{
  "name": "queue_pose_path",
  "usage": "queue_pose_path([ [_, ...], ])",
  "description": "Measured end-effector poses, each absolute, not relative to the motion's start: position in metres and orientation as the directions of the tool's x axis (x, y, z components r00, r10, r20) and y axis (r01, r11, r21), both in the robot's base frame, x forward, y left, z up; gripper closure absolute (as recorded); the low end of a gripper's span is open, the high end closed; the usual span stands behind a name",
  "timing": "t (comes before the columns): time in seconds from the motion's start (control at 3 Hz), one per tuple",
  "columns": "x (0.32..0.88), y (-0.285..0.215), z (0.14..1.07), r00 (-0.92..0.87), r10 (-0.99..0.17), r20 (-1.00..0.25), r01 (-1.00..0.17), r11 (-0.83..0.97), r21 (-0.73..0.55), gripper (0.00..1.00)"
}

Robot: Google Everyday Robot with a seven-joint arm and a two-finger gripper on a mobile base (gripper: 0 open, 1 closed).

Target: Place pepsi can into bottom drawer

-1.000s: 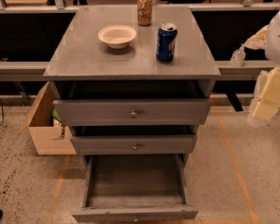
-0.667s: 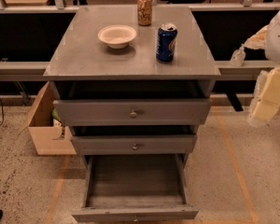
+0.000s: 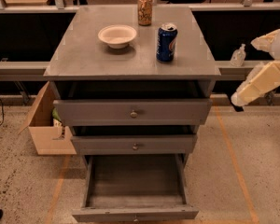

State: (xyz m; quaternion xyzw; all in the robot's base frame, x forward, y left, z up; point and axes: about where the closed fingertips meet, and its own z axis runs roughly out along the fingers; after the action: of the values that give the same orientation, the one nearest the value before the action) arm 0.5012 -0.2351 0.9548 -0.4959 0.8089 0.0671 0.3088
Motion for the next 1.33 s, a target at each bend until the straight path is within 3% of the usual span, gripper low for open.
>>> queue_pose_path([
  [0.33,0.554,-0.228,0.958,-0.236,-0.603,-0.762,-0.818,0.547,-0.179,0.0],
  [0.67,0.597,-0.199,0.958,-0.131,-0.488,-0.863,-0.825,0.537,-0.179,0.0],
  [1.0,0.632,-0.174,0.947,-0.107,-0.416,-0.903,-0.801,0.575,-0.17,0.0],
  [1.33,0.648,-0.181,0.957,-0.089,-0.399,-0.913,-0.754,0.626,-0.2,0.0],
])
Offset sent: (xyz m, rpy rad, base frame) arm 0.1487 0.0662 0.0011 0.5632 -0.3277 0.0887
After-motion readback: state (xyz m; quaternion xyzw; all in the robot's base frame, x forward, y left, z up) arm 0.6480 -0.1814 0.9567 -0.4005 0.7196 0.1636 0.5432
